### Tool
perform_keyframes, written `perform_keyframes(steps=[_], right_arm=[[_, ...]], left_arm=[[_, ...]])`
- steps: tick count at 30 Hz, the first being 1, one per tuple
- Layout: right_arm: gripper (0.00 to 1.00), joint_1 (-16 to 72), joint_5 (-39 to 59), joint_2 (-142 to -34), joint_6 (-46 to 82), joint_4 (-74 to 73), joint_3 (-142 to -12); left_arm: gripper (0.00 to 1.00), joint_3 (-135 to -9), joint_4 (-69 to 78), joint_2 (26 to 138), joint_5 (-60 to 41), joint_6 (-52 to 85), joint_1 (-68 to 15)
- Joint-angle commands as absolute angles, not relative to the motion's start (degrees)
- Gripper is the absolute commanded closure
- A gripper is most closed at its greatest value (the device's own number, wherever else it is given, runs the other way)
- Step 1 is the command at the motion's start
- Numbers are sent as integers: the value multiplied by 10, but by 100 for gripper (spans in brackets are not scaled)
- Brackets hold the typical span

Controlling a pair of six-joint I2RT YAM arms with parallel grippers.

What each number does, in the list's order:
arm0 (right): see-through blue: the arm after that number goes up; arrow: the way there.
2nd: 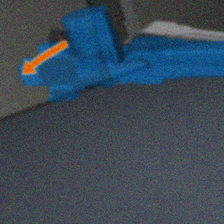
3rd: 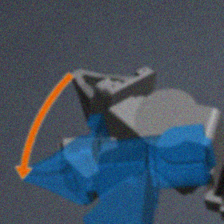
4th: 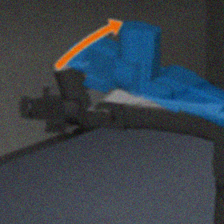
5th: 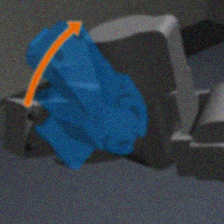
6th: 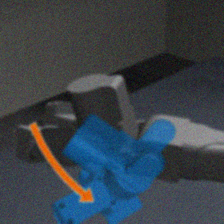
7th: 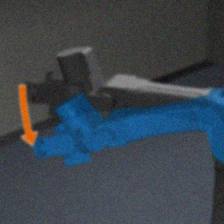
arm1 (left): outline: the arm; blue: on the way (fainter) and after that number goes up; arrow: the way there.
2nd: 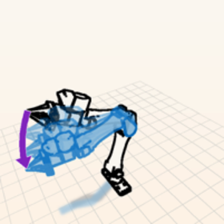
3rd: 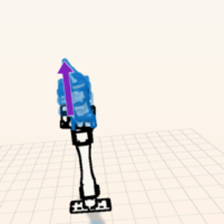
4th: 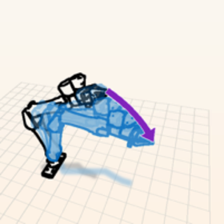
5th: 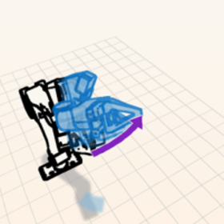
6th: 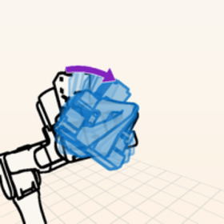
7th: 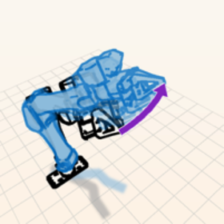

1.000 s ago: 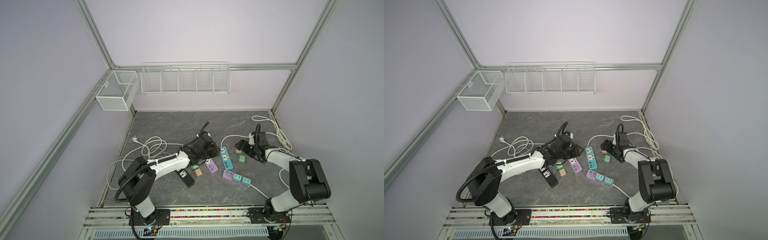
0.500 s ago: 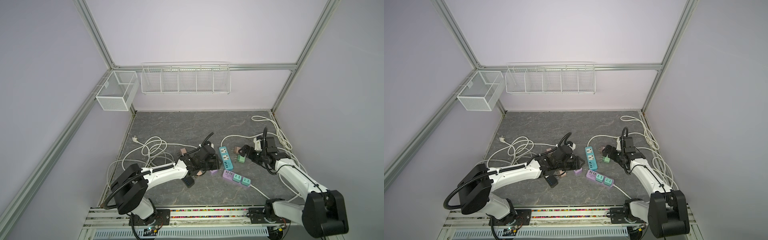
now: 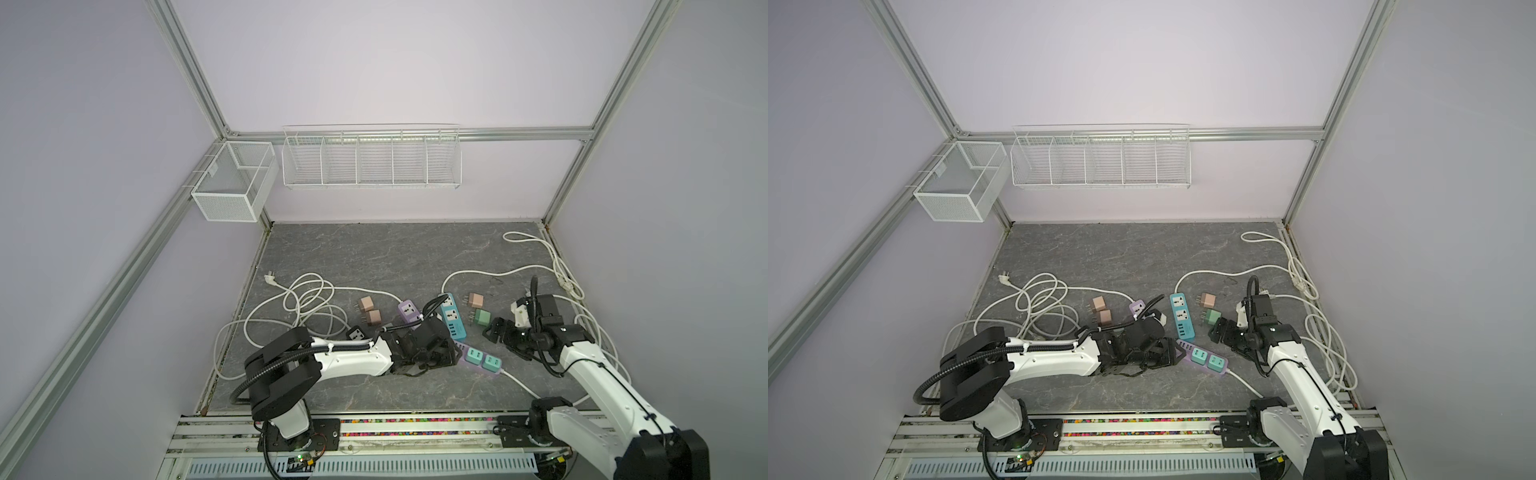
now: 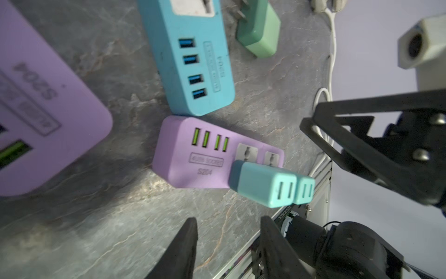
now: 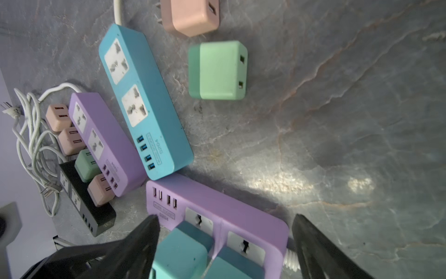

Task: Pull the plug off the socket
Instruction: 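Move the right gripper onto the teal adapters while the left arm shifts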

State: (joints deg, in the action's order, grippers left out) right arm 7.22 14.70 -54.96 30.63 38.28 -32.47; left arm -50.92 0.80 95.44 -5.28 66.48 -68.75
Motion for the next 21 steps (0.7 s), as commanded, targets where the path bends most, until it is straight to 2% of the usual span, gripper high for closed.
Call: perform_keyframes(steps=[1,21], right_arm=[[11,72,154,-532,314,419,-311],[11,77,197,-503,359,397,-266]], left_arm=[[56,-508,28,970,-37,709,-691],[55,-555,69,1061,-21,718,-674]])
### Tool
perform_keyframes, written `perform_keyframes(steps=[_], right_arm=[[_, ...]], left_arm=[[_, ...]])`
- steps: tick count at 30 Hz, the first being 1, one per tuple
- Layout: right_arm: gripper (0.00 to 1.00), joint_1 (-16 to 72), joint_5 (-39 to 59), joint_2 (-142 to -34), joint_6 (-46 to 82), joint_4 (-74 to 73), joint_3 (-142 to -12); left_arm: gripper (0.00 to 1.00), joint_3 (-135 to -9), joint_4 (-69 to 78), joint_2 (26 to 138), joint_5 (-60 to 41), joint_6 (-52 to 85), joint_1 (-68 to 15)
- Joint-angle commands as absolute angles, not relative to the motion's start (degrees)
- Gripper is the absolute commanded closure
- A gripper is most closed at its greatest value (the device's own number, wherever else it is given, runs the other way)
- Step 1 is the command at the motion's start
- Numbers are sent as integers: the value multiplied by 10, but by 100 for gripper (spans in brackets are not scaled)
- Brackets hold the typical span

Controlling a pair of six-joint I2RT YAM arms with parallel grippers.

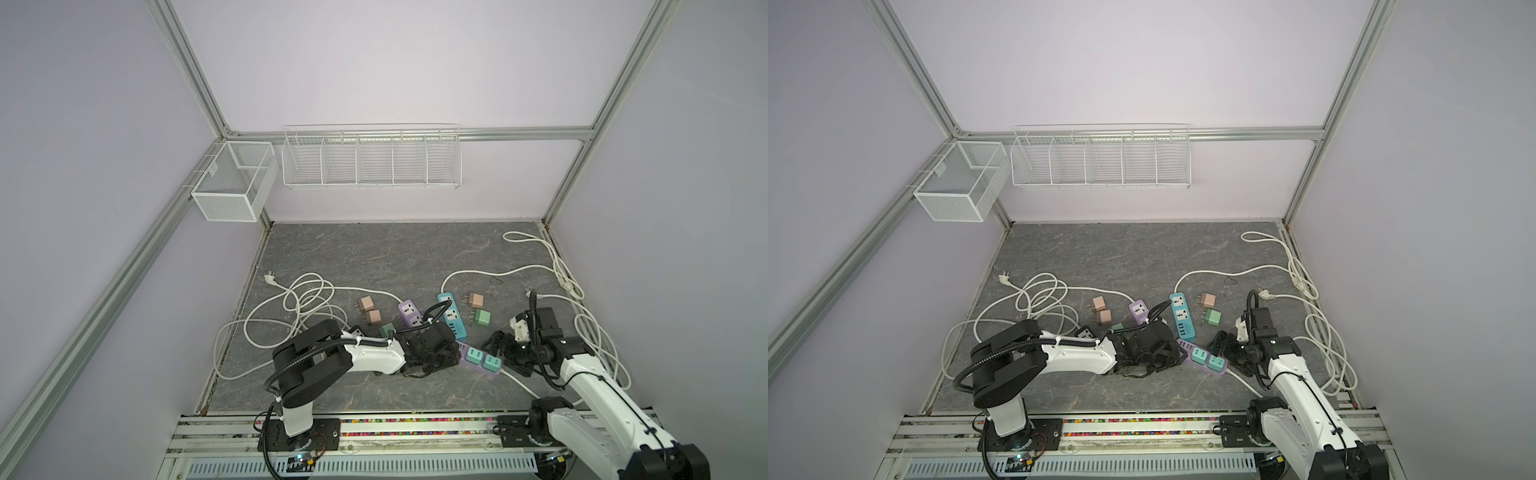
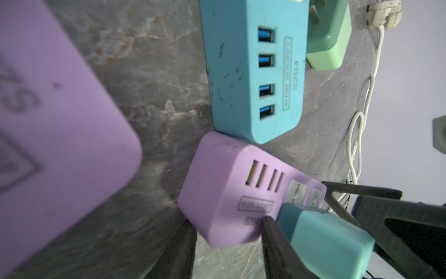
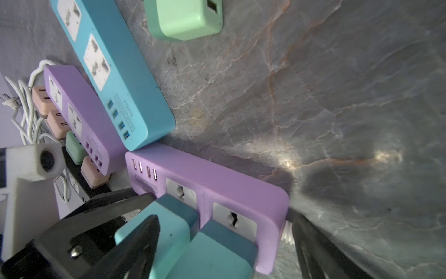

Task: Pull the plug off the socket
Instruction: 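Move the right gripper onto the teal adapters while the left arm shifts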

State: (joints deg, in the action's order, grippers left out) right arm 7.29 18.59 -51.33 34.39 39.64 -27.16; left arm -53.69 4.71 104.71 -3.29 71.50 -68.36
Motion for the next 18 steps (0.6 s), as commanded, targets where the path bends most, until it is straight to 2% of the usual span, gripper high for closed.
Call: perform_keyframes(steps=[1,11,18], right_arm=[[11,79,203,-501,362,399,-265],[11,112,220,-490,412,365,-258],[11,159,210,-529,453,305,-260]], left_arm=[[55,-559,69,1064,-19,715,-673],[55,-592,50,1076,1,667,-633],[55,-617,56,1089,-5,642,-619]])
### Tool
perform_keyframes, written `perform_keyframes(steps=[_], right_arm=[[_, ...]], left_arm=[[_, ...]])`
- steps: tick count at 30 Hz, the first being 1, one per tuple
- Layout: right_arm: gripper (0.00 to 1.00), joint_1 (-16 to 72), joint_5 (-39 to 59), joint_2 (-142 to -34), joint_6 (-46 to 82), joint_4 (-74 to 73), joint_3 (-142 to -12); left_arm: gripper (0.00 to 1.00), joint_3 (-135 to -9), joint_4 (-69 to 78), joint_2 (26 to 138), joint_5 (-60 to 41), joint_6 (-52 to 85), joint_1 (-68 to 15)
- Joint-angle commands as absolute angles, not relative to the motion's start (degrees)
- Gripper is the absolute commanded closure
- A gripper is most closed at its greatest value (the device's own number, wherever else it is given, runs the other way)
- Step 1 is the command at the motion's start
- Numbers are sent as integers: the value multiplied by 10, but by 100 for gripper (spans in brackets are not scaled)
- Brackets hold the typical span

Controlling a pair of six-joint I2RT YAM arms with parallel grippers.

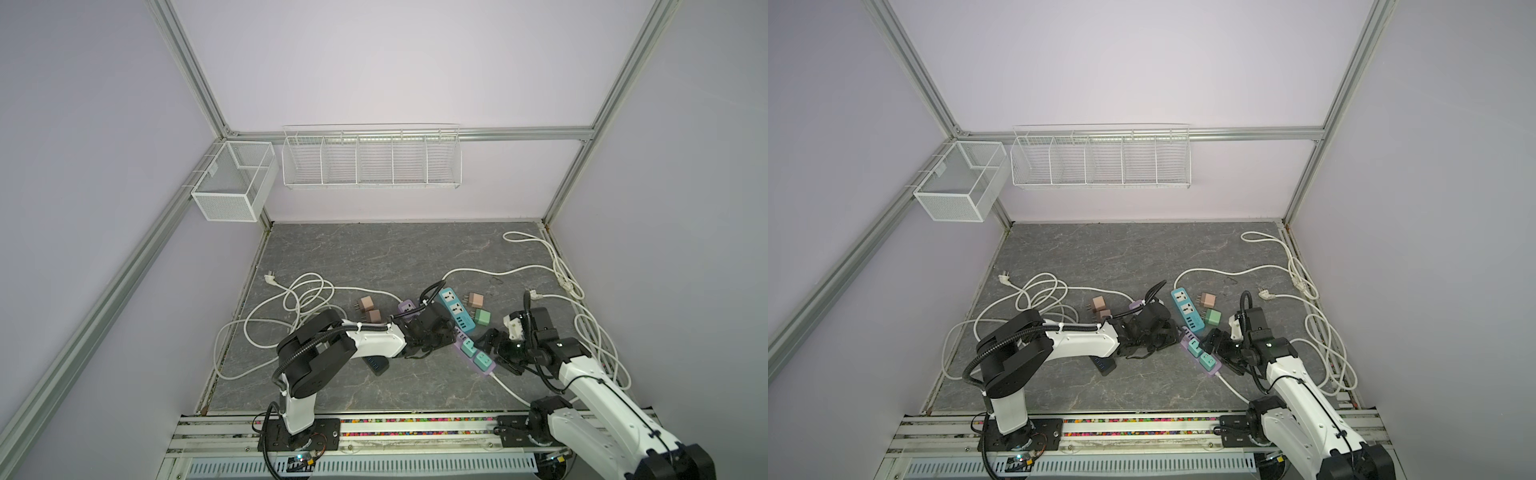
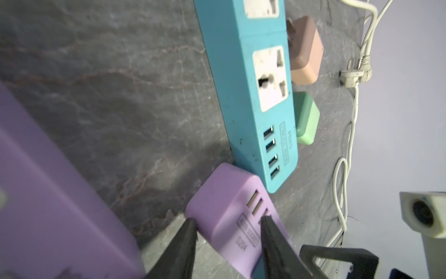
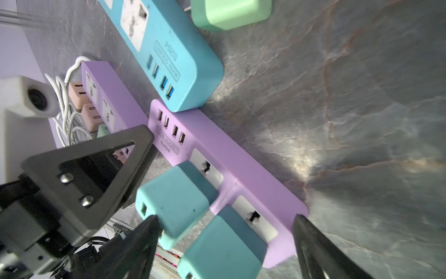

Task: Pull the plug off the socket
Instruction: 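Move the right gripper onto the teal adapters while the left arm shifts, then close the right gripper on a teal adapter while the left gripper holds the purple strip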

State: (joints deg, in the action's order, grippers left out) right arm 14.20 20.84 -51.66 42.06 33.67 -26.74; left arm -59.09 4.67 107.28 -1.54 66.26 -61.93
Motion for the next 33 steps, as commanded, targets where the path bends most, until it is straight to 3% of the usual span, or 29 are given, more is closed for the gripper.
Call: perform_keyframes(steps=[1,10,14,25,33], right_arm=[[11,167,210,-535,461,294,-262],[11,191,200,-568,477,257,-270],[11,191,174,-566,432,317,-302],[11,190,154,-490,406,431,-297],[11,191,185,-448,415,444,-270]], left_arm=[[55,-620,55,1091,-6,639,-618],[56,-600,82,1080,-21,629,-587],[56,-597,76,1063,-33,626,-585],[56,-542,85,1012,-54,642,-601],[56,-549,100,1044,-80,671,-620]])
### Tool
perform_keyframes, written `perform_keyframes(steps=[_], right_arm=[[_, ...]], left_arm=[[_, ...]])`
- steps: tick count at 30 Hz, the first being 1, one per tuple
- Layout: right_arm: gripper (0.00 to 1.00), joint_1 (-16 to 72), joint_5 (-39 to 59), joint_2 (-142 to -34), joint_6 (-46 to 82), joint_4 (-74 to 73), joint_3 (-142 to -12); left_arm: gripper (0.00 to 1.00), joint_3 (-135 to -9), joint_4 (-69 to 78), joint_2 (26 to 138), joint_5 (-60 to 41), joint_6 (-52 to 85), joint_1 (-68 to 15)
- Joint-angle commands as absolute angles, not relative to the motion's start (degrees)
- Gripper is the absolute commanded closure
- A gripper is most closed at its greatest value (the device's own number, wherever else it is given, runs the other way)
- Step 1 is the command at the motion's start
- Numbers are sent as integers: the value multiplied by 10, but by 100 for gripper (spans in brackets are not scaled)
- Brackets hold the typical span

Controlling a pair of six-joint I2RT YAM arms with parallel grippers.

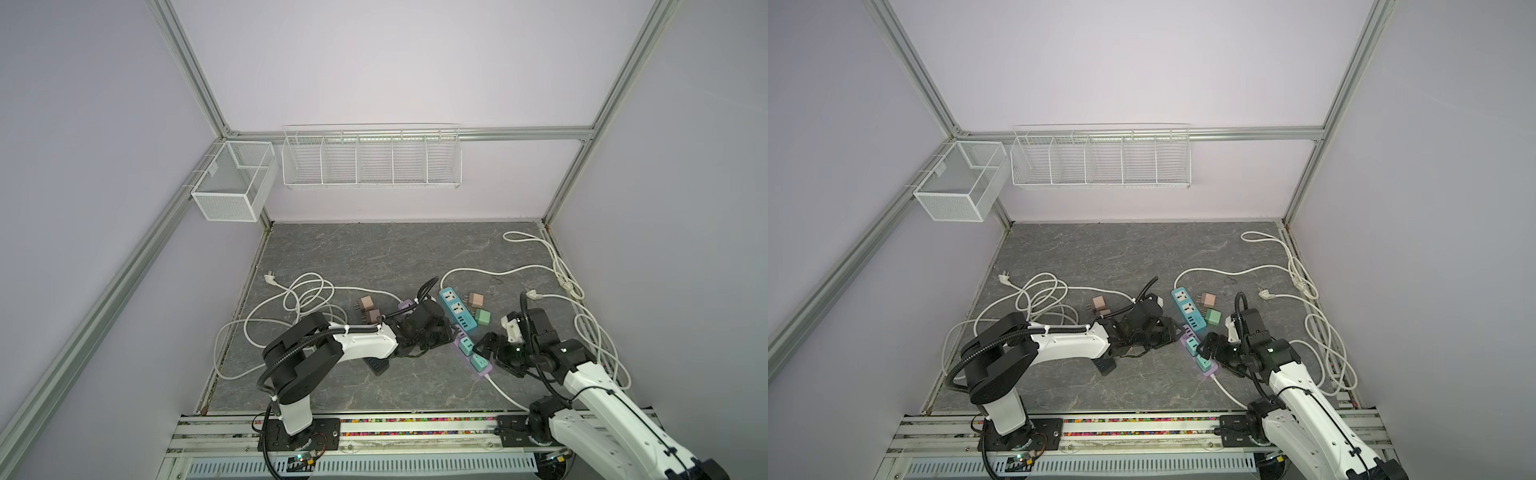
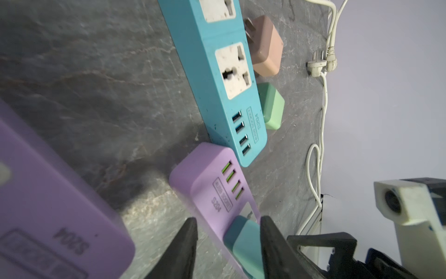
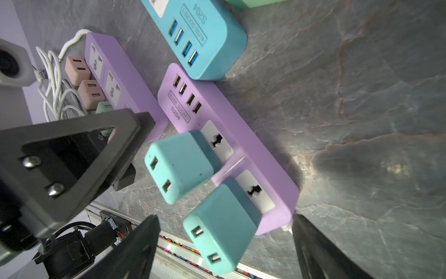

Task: Pull the plug off the socket
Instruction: 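Close the right gripper on a teal adapter while the left gripper holds the purple strip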

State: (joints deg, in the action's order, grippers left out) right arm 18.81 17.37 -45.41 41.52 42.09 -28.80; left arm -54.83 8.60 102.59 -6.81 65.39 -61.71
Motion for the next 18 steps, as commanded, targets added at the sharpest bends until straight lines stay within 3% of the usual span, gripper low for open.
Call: perform_keyframes(steps=[1,18], right_arm=[[11,190,193,-448,417,437,-265],[11,202,253,-461,480,313,-223]], left_arm=[[56,-554,101,1051,-83,674,-621],[57,-619,81,1111,-59,645,-597]])
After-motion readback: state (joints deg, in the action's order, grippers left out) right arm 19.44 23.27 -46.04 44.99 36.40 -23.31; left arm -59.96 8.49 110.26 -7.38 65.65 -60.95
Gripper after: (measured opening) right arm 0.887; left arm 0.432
